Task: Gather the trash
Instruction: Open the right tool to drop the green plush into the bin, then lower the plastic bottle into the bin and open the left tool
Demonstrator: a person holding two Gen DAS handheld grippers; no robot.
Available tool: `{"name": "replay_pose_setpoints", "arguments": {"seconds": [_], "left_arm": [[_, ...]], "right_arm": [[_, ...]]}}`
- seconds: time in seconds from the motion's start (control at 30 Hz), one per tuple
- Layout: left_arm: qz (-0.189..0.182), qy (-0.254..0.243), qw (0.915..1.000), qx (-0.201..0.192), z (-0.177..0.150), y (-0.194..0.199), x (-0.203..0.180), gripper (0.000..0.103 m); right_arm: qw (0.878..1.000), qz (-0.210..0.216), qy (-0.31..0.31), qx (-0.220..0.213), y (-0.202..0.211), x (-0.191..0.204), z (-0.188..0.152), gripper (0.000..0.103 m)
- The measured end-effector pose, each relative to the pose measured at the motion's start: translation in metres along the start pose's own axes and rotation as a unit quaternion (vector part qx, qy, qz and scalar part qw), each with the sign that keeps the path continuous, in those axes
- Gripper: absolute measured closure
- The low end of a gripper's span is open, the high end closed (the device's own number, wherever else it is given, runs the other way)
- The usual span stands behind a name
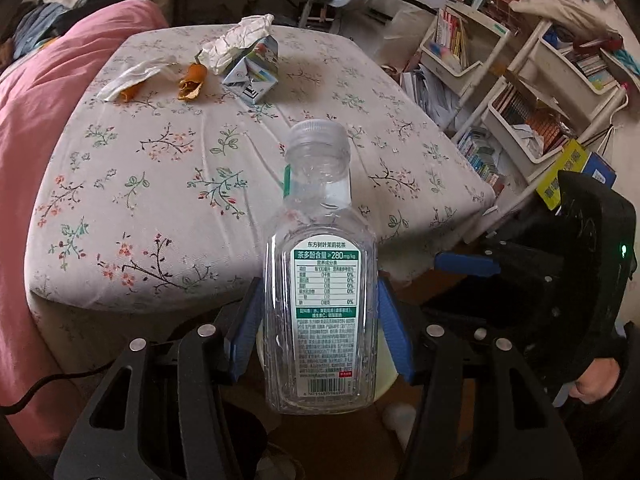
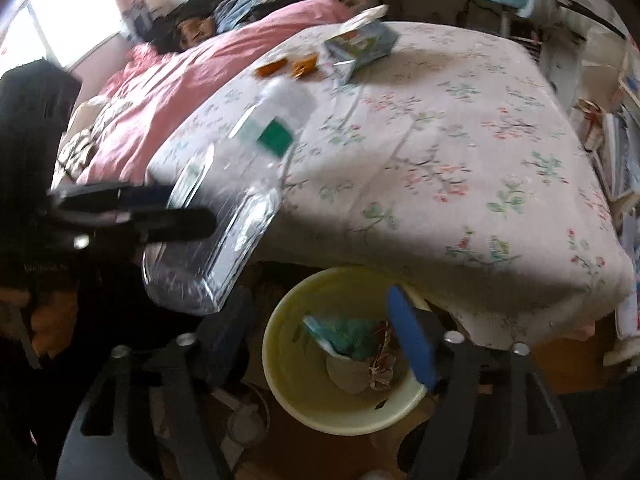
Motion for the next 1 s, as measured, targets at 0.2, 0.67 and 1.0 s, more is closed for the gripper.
{"name": "replay_pose_setpoints", "arguments": {"seconds": [0.2, 0.67, 1.0], "left_arm": [[0.001, 0.005, 1.0, 0.001, -0.001, 0.0, 0.004, 0.049], [0.011, 0.035, 0.9989, -0.028, 0.011, 0.007, 0.016, 0.049], [0.014, 0.05, 0.9983, -0.026, 0.011, 0.005, 0.023, 0.049]], "right_arm": [[0.999, -0.009, -0.043, -0.02, 0.005, -0.015, 0.003, 0.034], [0.998, -0.013, -0.048, -0.033, 0.008, -0.017, 0.005, 0.032], [0.998, -0.01, -0.053, -0.041, 0.011, -0.017, 0.007, 0.032]]}}
Point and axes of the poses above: each gripper's, at about its wrist camera, not at the fingertips, and y roughly against the way its jaws point, x to its left, z to its top, the point moved 6 cm from there along -y, roughly the way its jaws point, and after that the axes turned 14 degrees about -x, right-handed, at the moved point
